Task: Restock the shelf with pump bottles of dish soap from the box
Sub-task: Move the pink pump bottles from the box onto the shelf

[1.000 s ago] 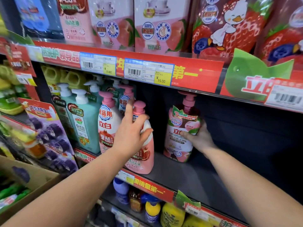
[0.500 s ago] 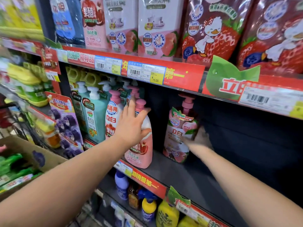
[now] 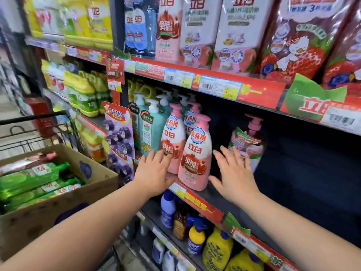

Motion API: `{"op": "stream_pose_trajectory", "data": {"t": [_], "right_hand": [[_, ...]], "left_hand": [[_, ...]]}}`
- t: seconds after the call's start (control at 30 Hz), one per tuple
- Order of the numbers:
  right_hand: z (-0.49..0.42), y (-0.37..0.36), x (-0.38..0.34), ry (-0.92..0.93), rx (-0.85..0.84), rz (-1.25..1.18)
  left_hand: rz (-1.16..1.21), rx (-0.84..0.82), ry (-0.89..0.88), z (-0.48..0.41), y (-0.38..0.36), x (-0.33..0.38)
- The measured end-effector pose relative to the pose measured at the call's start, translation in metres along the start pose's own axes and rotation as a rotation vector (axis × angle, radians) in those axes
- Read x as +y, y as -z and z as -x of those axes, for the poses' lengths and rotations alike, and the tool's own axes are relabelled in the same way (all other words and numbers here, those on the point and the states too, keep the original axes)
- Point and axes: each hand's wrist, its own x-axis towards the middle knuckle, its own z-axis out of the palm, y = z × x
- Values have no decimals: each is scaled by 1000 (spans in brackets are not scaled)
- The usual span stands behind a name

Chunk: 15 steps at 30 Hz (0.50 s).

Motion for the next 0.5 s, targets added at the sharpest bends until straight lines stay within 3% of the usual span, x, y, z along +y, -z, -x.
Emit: {"op": "stream_pose_trajectory", "data": {"t": [0.17,0.5], "right_hand": [[-3,-4,-99,132,-91,-47],[33,-10,-359,442,-201,-178]], "left_hand": [[-82,-65,74,69,20,-67],[-111,-188,496,270,76,-257]]}}
